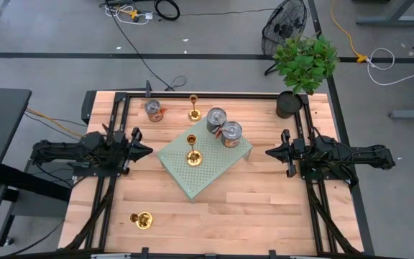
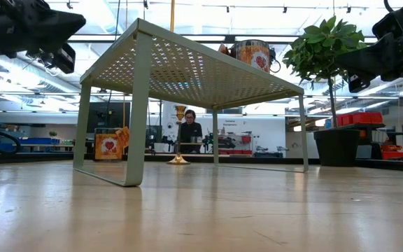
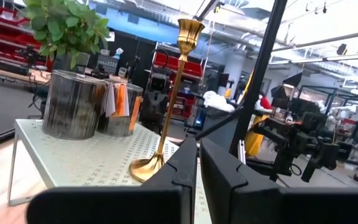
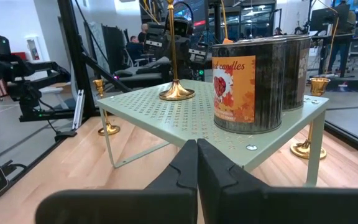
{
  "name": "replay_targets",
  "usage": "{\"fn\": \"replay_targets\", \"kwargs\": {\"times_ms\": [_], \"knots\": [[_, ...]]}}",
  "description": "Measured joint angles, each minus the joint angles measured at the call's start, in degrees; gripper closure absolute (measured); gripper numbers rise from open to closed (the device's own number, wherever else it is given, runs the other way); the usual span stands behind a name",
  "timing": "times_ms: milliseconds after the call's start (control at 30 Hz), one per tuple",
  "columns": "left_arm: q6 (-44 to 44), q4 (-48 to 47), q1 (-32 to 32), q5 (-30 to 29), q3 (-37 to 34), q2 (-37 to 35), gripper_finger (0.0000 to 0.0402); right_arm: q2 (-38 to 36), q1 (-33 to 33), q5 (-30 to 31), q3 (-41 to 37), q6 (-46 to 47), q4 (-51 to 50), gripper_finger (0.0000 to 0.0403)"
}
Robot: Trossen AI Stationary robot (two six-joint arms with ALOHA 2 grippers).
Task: Pick & Place candle stick holders
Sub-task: Put the silver scented candle on the shelf
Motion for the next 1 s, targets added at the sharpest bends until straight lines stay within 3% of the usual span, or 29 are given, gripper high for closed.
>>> {"fn": "replay_targets", "kwargs": {"times_ms": [533, 1000], "knots": [[0.1, -1.3, 0.0, 0.0, 4.5, 0.0, 0.0376, 0.0, 0.0, 0.0, 0.0, 0.0, 0.0, 0.04], [0.2, -12.7, 0.0, -1.3, 12.7, 0.0, 0.0376, 0.0, 0.0, 0.0, 0.0, 0.0, 0.0, 0.04]]}}
